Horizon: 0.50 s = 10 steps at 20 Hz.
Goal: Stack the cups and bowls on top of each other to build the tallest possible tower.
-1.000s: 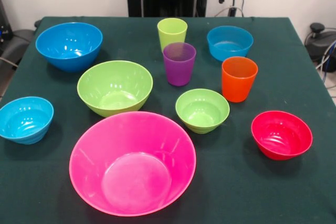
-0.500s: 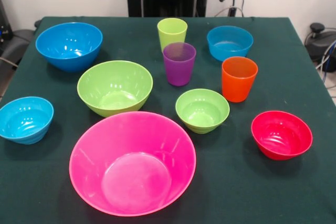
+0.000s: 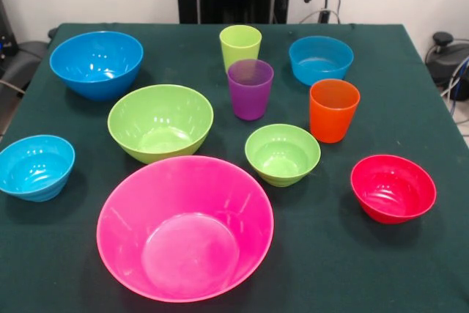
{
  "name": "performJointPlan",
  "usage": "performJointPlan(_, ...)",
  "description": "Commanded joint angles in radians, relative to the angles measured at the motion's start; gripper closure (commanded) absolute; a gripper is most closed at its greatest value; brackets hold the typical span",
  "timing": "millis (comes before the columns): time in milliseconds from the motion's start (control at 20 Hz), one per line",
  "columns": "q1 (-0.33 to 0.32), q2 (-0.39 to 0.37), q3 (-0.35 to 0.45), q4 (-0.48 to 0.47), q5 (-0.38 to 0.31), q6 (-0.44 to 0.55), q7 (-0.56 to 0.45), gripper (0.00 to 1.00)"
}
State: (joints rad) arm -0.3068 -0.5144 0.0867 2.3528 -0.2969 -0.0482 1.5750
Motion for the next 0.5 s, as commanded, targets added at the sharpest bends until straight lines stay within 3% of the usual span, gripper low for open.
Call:
performJointPlan(50,-0.028,0.066,0.094,-0.107,-0.042,0.04,0.082,0.0)
performJointPlan(500,-0.05,0.075,0.105,-0.121,-0.051,0.063,0.07,0.0)
